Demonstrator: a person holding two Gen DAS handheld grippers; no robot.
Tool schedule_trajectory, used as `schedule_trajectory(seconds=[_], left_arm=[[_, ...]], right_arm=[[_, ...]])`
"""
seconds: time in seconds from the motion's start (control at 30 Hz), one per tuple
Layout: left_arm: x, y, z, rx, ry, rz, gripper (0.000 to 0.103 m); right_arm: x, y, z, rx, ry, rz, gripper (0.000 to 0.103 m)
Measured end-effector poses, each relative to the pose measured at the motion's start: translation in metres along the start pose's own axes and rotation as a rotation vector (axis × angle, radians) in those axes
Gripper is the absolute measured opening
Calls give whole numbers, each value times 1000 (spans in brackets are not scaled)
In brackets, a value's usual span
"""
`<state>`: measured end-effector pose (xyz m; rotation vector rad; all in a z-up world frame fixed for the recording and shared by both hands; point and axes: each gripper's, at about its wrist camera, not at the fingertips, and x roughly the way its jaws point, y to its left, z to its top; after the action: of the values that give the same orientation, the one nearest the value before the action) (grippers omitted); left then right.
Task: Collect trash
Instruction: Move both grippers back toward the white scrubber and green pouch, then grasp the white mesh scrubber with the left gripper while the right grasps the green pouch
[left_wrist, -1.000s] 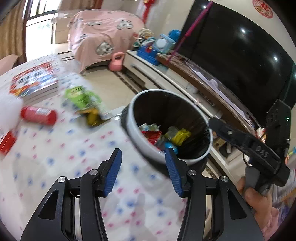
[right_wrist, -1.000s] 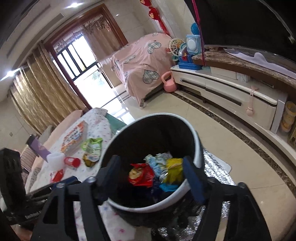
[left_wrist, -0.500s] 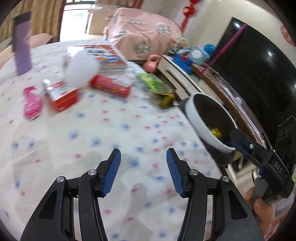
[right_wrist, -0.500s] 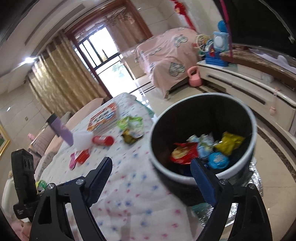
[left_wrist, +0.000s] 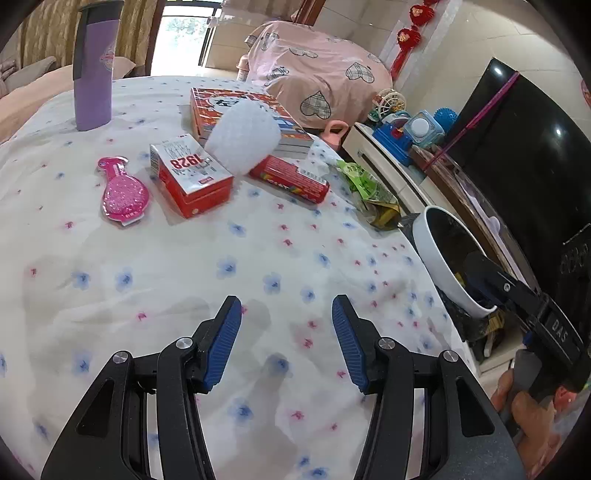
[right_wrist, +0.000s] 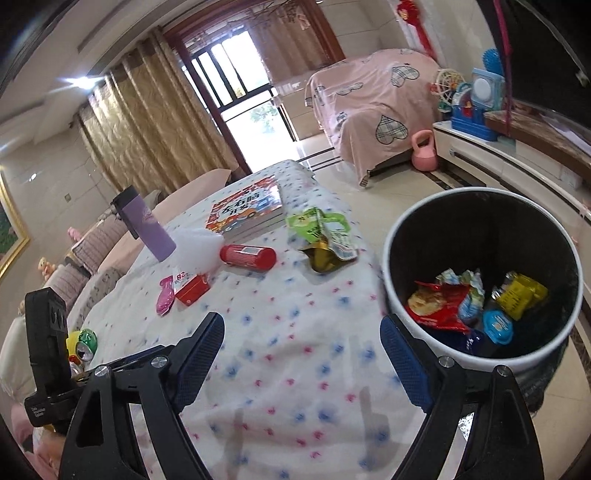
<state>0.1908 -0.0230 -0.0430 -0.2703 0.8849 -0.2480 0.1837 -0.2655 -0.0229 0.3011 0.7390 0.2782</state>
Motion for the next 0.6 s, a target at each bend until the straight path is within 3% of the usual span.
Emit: schedule_trajectory(seconds=[0.4,0.6], left_arm=[[3,13,30,13,-34,45,52],[11,12,58,37,-60,72,56]], right_arm=[[27,5,23,-24,25,-13,86],[53,1,41,-35,68,-30,62]])
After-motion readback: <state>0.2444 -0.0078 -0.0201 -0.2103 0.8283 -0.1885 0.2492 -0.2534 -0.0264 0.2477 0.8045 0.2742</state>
